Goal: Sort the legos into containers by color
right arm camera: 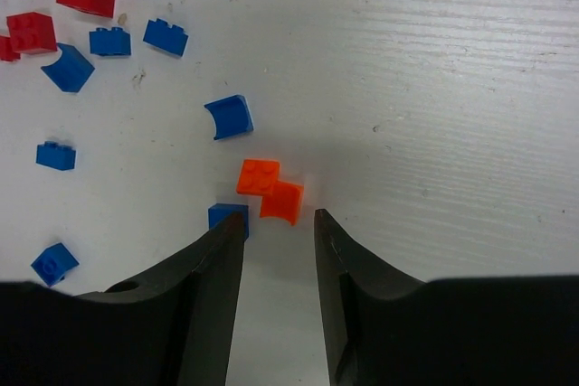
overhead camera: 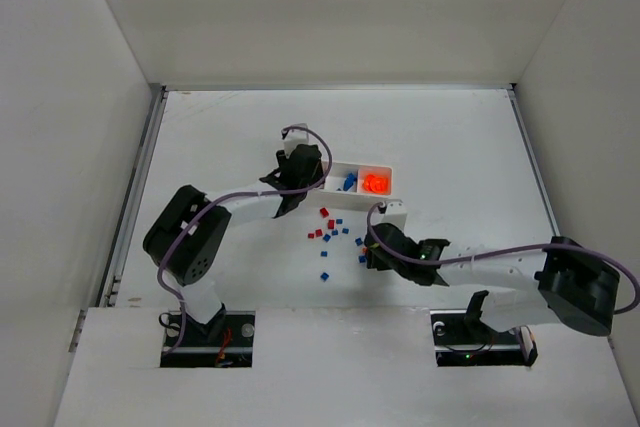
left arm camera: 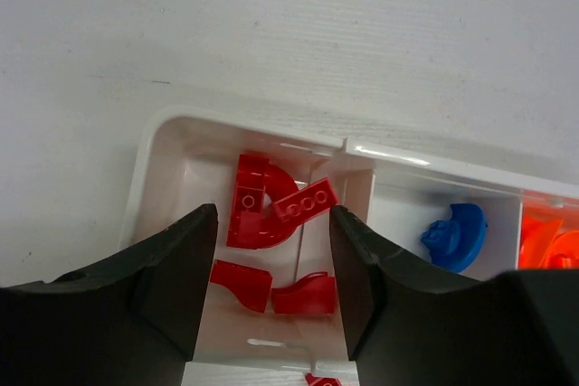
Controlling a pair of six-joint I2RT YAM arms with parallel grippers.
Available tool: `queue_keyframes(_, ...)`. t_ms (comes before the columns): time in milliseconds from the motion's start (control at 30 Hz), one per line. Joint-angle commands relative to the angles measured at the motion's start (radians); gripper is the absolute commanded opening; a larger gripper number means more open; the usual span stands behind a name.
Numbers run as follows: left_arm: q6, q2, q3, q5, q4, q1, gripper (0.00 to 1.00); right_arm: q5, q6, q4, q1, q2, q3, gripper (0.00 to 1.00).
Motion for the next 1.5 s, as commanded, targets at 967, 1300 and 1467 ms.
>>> queue_keyframes(967, -0.063, -0.478, -0.373, -0.094, -0.076, -0.365, 0.46, 0.03, -0.198, -0.01, -0.175, -0.08, 0.255, 0.19)
queue_keyframes(1300, -0.146, -0.506, -0.393, -0.158, -0.313, -0.583, 0.45, -0.031, -0.332, 0.142, -0.361, 0.228, 0.453, 0.22)
queue_keyframes(1467, -0.178, -0.523, -0.416, -0.121, -0.335, -0.657, 0.48, -0.039, -0.337, 0.165, -0.385, 0.293, 0.489, 0.34)
